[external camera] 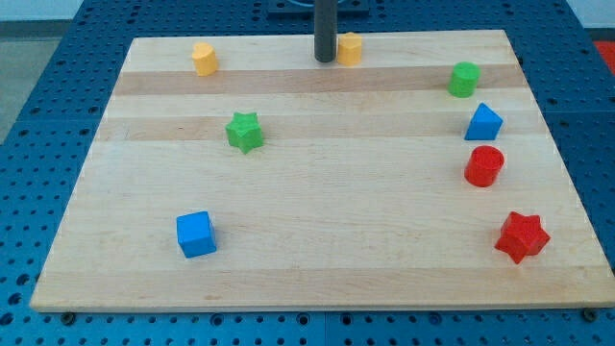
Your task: Push the yellow hexagon to the top of the green circle
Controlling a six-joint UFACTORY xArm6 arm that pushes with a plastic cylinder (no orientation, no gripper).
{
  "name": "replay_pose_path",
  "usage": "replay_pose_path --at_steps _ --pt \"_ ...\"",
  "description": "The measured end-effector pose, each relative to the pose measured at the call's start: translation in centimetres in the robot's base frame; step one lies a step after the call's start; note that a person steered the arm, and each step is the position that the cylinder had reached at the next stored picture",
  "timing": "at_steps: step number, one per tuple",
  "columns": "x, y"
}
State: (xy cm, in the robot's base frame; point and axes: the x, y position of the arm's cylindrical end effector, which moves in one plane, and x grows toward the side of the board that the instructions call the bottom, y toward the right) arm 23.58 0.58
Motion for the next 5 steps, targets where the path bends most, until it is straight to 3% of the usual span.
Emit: replay_pose_path --at_steps 3,4,5 --pt "0.4 14.6" --pt "0.4 17.2" --pt "0.4 15.9"
